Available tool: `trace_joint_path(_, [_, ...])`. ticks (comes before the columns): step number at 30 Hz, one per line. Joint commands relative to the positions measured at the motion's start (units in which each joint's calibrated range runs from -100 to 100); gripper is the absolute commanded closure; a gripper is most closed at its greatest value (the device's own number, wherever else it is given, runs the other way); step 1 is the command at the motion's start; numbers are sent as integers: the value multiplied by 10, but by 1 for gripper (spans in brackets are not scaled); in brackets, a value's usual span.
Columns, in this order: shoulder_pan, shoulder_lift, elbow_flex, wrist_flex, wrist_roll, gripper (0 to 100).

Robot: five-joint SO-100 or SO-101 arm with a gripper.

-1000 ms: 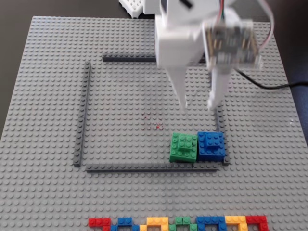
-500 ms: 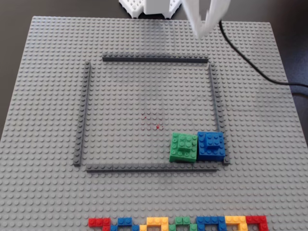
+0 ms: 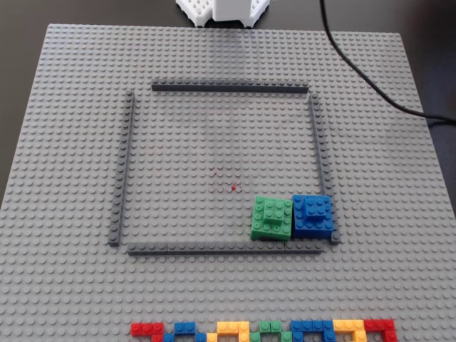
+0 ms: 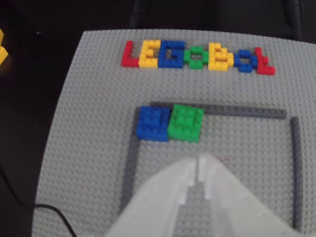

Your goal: Grab the cube and place it into the grid

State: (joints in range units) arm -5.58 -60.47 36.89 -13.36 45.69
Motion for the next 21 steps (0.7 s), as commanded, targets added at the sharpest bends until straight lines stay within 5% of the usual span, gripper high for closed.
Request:
trace_joint_path(1, [12, -111, 109, -24, 2, 100])
trace_joint_path(21, [19, -316, 445, -52, -31, 100])
